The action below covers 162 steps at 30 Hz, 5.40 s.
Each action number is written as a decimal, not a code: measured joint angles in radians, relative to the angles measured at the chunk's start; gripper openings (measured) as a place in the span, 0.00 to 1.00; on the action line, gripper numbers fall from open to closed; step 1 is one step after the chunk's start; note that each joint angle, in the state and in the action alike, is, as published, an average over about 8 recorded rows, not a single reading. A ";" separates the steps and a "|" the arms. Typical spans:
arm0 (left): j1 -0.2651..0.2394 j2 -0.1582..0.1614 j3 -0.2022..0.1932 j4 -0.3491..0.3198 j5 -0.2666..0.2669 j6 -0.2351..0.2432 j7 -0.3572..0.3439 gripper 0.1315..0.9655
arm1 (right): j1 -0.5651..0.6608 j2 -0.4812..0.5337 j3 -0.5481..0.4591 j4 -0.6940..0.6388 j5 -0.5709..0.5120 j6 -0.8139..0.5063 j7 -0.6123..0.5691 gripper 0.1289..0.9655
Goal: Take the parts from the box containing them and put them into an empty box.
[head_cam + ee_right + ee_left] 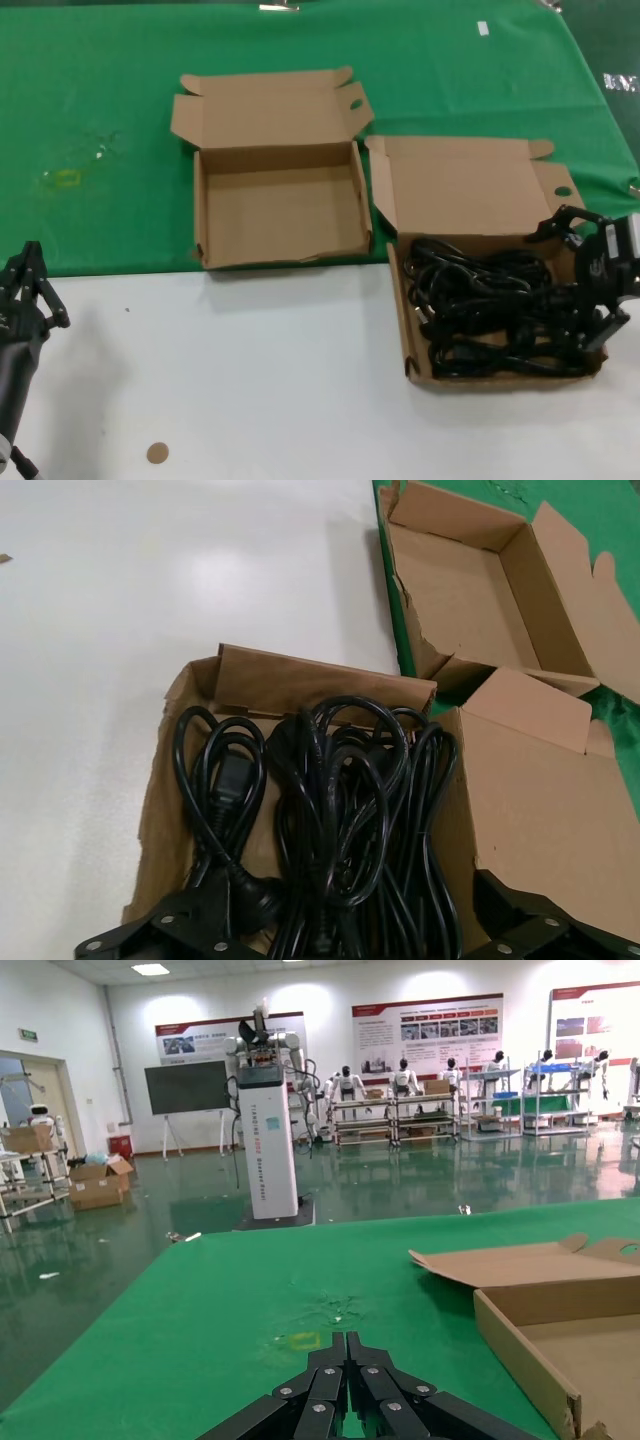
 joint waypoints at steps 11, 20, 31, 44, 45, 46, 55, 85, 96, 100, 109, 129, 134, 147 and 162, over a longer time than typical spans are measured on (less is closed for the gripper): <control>0.000 0.000 0.000 0.000 0.000 0.000 -0.001 0.02 | 0.022 -0.049 -0.012 -0.053 -0.030 0.017 -0.027 0.79; 0.000 0.000 0.000 0.000 0.000 0.000 -0.001 0.02 | 0.021 -0.069 -0.017 -0.070 -0.041 0.026 -0.034 0.59; 0.000 0.000 0.000 0.000 0.000 0.000 -0.001 0.02 | 0.008 -0.070 -0.022 -0.055 -0.061 0.035 -0.017 0.30; 0.000 0.000 0.000 0.000 0.000 0.000 0.000 0.02 | 0.004 -0.044 -0.009 0.011 -0.064 0.029 0.023 0.13; 0.000 0.000 0.000 0.000 0.000 0.000 0.000 0.02 | 0.006 -0.042 -0.007 0.020 -0.062 0.026 0.030 0.13; 0.000 0.000 0.000 0.000 0.000 0.000 0.000 0.02 | 0.009 -0.040 -0.005 0.029 -0.061 0.024 0.037 0.13; 0.000 0.000 0.000 0.000 0.000 0.000 0.000 0.02 | 0.080 -0.080 0.005 0.086 -0.071 0.040 0.118 0.12; 0.000 0.000 0.000 0.000 0.000 0.000 0.000 0.02 | 0.310 -0.586 -0.182 -0.156 -0.355 0.274 0.241 0.12; 0.000 0.000 0.000 0.000 0.000 0.000 0.000 0.02 | 0.350 -0.681 -0.184 -0.362 -0.346 0.363 0.138 0.12; 0.000 0.000 0.000 0.000 0.000 0.000 0.000 0.02 | 0.376 -0.709 -0.177 -0.447 -0.330 0.393 0.086 0.12; 0.000 0.000 0.000 0.000 0.000 0.000 0.000 0.02 | 0.413 -0.754 -0.164 -0.564 -0.301 0.439 0.007 0.13; 0.000 0.000 0.000 0.000 0.000 0.000 0.000 0.02 | 0.419 -0.760 -0.162 -0.593 -0.280 0.457 -0.031 0.34; 0.000 0.000 0.000 0.000 0.000 0.000 0.000 0.02 | 0.410 -0.740 -0.161 -0.550 -0.285 0.452 -0.004 0.43; 0.000 0.000 0.000 0.000 0.000 0.000 0.000 0.02 | 0.381 -0.693 -0.158 -0.410 -0.314 0.450 0.083 0.78; 0.000 0.000 0.000 0.000 0.000 0.000 0.000 0.07 | 0.359 -0.690 -0.147 -0.390 -0.304 0.464 0.087 0.97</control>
